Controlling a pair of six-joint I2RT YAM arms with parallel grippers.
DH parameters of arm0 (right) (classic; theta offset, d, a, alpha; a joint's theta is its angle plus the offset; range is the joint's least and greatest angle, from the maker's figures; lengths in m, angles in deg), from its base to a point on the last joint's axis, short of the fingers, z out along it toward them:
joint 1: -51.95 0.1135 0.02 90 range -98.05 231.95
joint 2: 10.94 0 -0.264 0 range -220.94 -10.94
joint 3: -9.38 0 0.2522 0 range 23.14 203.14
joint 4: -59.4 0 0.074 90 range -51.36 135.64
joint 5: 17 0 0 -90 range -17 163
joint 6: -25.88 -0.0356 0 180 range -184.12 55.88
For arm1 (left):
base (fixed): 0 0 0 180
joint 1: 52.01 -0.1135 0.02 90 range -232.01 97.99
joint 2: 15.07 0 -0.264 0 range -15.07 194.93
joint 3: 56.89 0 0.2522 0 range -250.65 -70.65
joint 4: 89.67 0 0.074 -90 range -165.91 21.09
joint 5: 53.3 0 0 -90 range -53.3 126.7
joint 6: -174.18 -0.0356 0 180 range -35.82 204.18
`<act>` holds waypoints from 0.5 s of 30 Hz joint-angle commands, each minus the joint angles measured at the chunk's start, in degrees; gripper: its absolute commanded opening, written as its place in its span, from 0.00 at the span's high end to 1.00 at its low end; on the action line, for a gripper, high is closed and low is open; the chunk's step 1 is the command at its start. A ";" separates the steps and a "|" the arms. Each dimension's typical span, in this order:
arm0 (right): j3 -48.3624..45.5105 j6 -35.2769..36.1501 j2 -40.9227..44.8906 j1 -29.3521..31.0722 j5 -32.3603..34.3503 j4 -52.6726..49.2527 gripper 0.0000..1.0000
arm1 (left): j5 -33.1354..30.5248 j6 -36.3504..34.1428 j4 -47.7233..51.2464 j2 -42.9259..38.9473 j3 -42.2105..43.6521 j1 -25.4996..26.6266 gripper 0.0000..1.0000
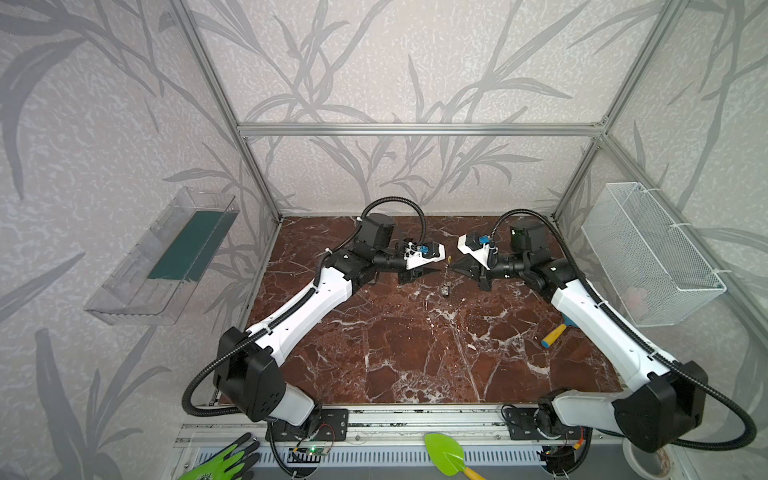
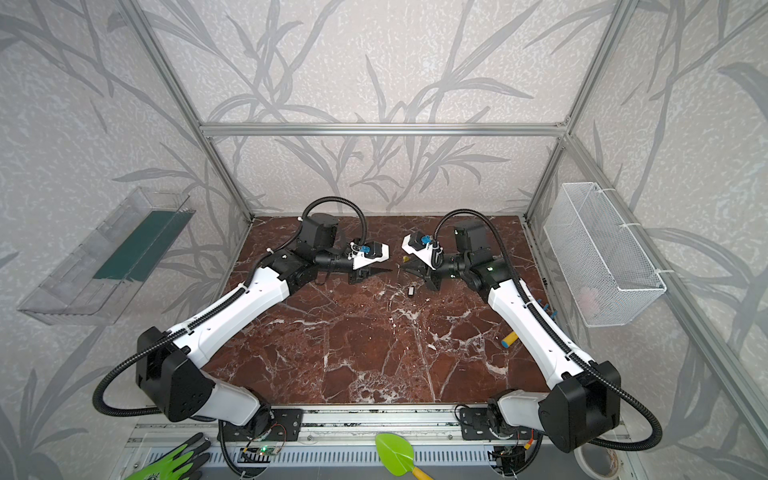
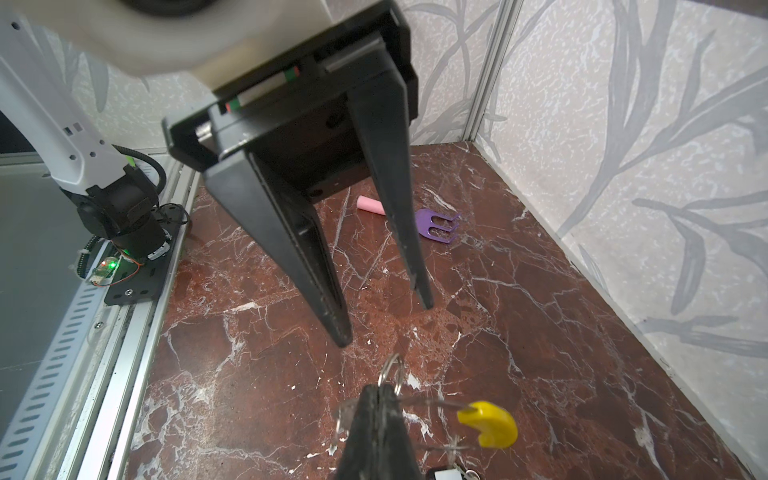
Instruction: Put the keys on the keyring
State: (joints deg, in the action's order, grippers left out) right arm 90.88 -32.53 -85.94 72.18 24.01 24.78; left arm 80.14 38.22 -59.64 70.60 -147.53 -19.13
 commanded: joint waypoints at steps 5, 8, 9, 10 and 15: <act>0.72 1.32 1.44 1.08 -2.94 0.52 1.00 | -0.89 -3.26 0.58 1.60 -1.08 1.13 0.62; 0.80 1.46 1.26 1.38 -2.93 0.30 1.00 | -0.57 -3.44 0.27 1.69 -1.05 1.16 0.64; 0.85 1.56 1.20 1.38 -2.90 0.26 1.00 | -0.40 -3.44 0.06 1.66 -1.08 1.29 0.66; 0.91 1.63 1.17 1.54 -2.95 0.06 1.00 | -0.21 -3.44 -0.03 1.69 -1.07 1.31 0.69; 1.07 1.87 0.83 2.18 -2.24 0.12 1.00 | 0.26 -4.08 0.40 1.61 -1.09 1.35 0.87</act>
State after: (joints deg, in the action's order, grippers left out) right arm 90.88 -31.19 -85.88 73.87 22.61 24.73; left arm 79.29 35.89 -59.66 71.85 -147.53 -17.95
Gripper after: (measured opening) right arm 0.044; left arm 0.155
